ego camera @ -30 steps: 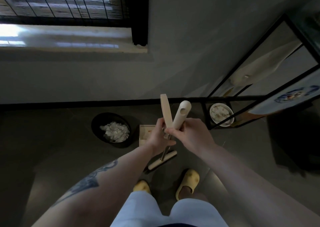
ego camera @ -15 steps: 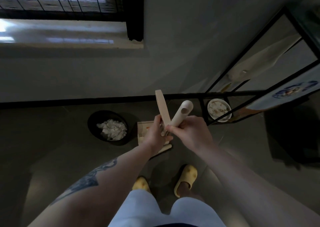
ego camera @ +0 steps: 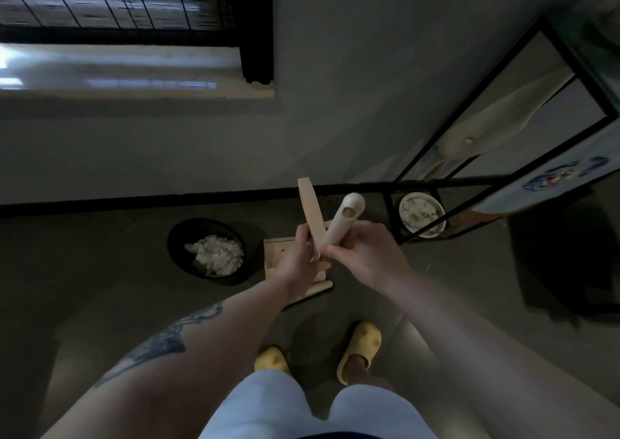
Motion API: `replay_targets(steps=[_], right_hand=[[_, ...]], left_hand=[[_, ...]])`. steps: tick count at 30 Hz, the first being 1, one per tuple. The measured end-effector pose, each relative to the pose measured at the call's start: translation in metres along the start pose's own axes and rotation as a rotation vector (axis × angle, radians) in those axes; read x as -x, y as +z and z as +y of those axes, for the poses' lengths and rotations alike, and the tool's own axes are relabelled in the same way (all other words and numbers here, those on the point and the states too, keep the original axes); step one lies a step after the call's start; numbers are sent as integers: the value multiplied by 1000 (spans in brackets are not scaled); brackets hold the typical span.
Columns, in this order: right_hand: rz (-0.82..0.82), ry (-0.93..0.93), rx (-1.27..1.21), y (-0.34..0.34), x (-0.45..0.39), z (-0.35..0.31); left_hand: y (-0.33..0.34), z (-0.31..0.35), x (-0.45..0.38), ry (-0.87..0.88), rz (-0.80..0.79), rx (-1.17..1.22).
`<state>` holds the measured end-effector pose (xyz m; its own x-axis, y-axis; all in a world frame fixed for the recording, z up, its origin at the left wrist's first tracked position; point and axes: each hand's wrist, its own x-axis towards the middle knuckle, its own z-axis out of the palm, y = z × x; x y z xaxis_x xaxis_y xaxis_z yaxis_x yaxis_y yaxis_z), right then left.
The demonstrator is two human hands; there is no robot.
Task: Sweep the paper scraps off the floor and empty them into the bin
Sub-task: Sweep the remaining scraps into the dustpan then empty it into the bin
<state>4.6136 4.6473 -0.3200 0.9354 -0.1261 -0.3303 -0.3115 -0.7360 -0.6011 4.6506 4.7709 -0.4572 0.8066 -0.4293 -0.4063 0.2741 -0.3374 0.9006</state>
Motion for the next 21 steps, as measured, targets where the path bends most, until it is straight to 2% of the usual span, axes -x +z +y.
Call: replay_targets(steps=[9,13,18,21], right_hand=[[99,-63,43,-33,-29,-6],[103,-115,25,-45,-54,-5],[83,-161,56,-66,-92,-2],[60,-168,39,-80,-118,3]], left_hand=[[-12,38,-36,79,26,-84],[-15,57,-58,39,61,-15],[-15,86,-92,56,120,-134],[-16,99,-119,-16,128,-83]])
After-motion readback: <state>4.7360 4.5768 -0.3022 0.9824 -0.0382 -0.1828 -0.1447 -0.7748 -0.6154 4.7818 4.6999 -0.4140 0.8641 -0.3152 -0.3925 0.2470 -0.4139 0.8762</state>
